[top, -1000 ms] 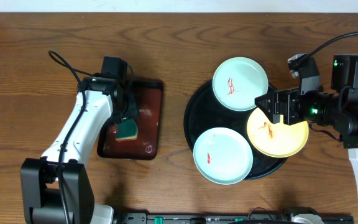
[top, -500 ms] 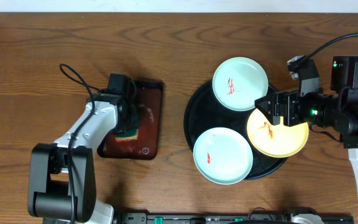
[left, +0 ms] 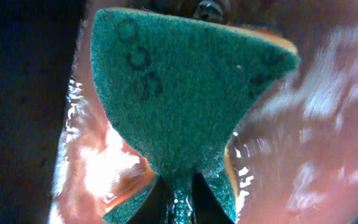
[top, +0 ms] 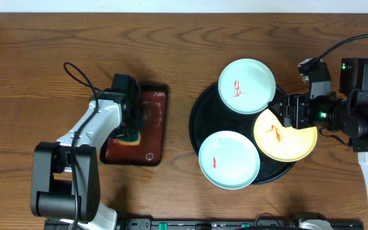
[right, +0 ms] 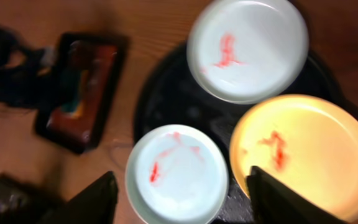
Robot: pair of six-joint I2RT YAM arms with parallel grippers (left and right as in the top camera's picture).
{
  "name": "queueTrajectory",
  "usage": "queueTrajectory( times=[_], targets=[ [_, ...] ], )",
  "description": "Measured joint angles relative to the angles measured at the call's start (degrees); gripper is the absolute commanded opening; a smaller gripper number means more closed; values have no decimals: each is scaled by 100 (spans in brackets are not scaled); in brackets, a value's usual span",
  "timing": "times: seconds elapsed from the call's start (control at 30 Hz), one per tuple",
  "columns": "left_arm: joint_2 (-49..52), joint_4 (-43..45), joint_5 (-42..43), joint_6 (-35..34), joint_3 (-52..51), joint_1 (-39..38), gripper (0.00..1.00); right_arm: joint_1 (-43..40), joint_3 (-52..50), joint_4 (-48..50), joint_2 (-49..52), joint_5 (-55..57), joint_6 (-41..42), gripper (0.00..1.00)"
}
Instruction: Clean dirty plates on tray and stack at the side
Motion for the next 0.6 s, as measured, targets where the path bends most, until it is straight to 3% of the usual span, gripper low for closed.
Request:
queueTrajectory(
  times=[0.23, 0.6],
  targets=[
    [-118, -1091, 48, 107, 918, -2, 8, 4, -66, -225, 267, 619, 424, 44],
    [-1353, -1478, 568, 210, 1445, -55, 8, -103, -743, -164, 1073, 2013, 1246, 38]
  ],
)
